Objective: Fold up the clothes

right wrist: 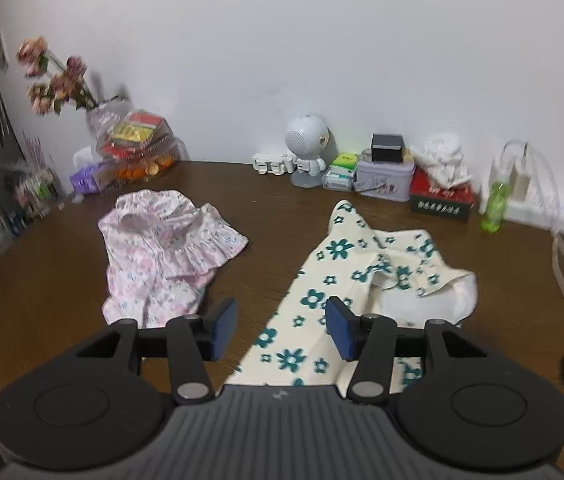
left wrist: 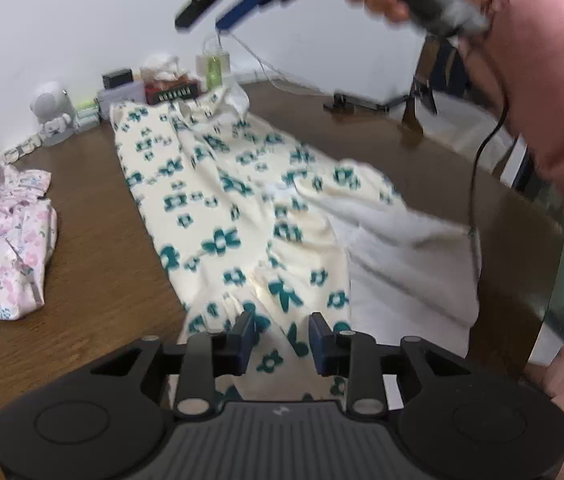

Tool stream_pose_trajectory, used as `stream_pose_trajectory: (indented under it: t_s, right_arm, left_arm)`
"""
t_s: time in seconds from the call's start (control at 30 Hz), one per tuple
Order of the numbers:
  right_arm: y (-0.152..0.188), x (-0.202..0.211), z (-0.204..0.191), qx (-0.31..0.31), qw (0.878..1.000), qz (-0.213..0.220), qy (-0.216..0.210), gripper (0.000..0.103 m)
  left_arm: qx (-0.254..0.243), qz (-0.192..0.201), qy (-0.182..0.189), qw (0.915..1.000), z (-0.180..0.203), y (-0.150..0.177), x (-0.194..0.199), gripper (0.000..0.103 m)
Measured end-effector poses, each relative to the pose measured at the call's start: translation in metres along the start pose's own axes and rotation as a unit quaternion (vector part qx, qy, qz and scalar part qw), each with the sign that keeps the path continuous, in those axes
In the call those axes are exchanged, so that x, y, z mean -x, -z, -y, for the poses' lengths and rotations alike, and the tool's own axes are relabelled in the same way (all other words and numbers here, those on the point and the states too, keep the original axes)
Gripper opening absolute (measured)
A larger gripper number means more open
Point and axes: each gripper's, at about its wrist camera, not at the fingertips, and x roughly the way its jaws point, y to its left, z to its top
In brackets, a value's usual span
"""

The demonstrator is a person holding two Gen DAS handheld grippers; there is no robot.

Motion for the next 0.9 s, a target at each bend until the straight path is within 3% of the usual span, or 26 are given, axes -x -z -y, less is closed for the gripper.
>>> stream_pose_trajectory:
  t_s: [0.13, 0.23, 0.33, 0.43, 0.57, 0.63, 0.73, 0.9]
  right_arm:
    - [-0.007, -0.001, -0.002, 0.030, 0.999, -0.003, 0.034, 0.050]
    - [-0.013, -0.008, -0.001, 0.048, 0.997, -0.009, 0.056, 0.051]
    - [-0.019, -0.020, -0.002, 0.069, 0.995, -0.016, 0.077, 0.049]
    - [-0.020, -0.060, -0.007, 0.093, 0.991, -0.040, 0.082, 0.046]
    - [-0.005, -0.127, -0.009, 0.132, 0.983, -0.104, 0.076, 0.033]
    - [0.006, -0.160, -0.003, 0.151, 0.975, -0.137, 0.087, 0.028]
    - [0.008, -0.194, 0.023, 0.129, 0.976, -0.148, 0.099, 0.025]
    - [-0.009, -0.221, 0.063, 0.059, 0.987, -0.118, 0.094, 0.026]
  left_arm:
    - [-0.043, -0.005, 0.017, 0.9989, 0.006, -0.006, -0.004, 0.029]
    - [-0.044, 0.044, 0.031, 0.9976, -0.006, -0.031, 0.004, 0.036]
    - [-0.064, 0.072, -0.001, 0.9953, -0.013, -0.059, -0.013, 0.033]
    - [-0.094, 0.067, 0.001, 0.9933, -0.018, -0.078, -0.045, 0.022]
    - [-0.110, 0.029, 0.043, 0.9926, -0.025, -0.085, -0.084, 0.019]
    - [-0.115, 0.033, 0.060, 0.9910, -0.026, -0.081, -0.089, 0.016]
    - [-0.124, 0.045, 0.078, 0.9882, -0.025, -0.075, -0.090, 0.017]
    - [-0.136, 0.057, 0.096, 0.9845, -0.024, -0.069, -0.086, 0.017]
